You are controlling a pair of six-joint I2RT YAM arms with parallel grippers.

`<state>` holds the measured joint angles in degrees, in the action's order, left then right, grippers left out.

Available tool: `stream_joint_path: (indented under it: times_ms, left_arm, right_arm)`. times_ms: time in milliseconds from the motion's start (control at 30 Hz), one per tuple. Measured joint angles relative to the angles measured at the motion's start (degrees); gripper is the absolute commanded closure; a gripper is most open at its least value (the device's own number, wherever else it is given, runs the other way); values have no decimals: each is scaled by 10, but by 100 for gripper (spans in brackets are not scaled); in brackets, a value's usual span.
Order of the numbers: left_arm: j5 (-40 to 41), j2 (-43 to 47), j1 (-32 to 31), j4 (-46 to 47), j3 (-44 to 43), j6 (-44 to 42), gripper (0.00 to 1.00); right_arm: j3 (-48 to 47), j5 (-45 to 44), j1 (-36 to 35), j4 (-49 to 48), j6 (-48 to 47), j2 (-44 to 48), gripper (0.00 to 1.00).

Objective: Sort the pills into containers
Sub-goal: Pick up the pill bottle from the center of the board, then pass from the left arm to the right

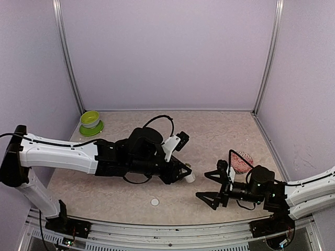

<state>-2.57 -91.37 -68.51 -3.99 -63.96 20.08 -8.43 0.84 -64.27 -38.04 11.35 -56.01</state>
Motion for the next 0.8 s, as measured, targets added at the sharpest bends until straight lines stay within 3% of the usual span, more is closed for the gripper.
stream_joint_path:
  times_ms: [200,400,600,800]
  left_arm:
    - [-57,37,-21,65,17,-5,76]
    - [-82,51,-43,104,47,-14,76]
    - [-86,67,-48,134,64,-16,76]
    - [-85,75,-48,153,68,-20,76]
  right_arm:
    - [0,116,0,-131,-4,-35,11]
    - [0,169,0,-228,5,-41,26]
    - [-1,184,0,-257,16,-47,29]
    - [-1,183,0,-256,21,-57,41]
